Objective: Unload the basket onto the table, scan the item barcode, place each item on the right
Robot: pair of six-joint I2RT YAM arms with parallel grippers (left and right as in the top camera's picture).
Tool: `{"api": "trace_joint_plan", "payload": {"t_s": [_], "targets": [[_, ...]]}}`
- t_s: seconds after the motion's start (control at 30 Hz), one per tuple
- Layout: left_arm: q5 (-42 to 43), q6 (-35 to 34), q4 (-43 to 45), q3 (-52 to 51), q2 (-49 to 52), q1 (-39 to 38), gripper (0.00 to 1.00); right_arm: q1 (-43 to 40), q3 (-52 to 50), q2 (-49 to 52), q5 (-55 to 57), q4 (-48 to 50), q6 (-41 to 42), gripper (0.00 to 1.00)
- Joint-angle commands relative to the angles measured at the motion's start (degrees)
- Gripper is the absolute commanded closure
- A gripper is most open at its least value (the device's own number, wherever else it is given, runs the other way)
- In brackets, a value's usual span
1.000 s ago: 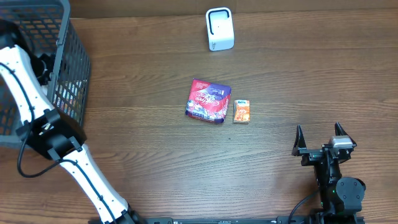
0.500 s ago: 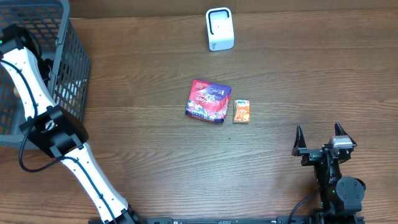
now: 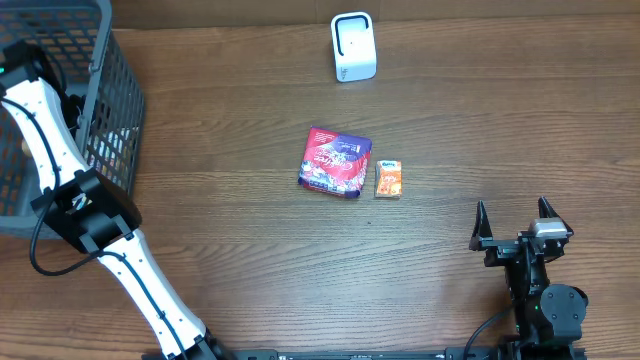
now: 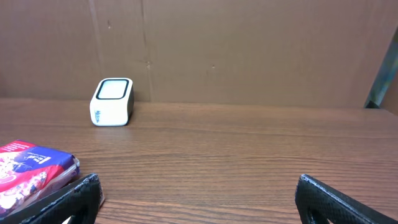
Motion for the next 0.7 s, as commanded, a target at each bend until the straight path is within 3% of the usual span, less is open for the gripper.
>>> {"api": "trace_joint_plan", "payload": {"t_s": [0.0,0.17,0.3,0.67], "targets": [[-1.14,-0.94,0.09,-0.63,2.32,0.70,0.19,-0.26,-0.61,-0.46,0.55,0.35,-0.22,0.00],[-1.18,-0.68,0.24,-0.63,2.34,0.81,0.54,-0.26,-0.61,-0.46,0.55,0.35,-0.22,0.00],[-1.11,0.52,-0.28,-0.63,2.34,0.79,0.96,-0.26,-0.61,-0.46,0.55,0.35,-0.22,0.00],[2.01,1.62,-6.27,5.79,0.15,1.31,0.96,-0.26,-0.61,-0.46,0.52,0.35,-0.24,0.00]]}}
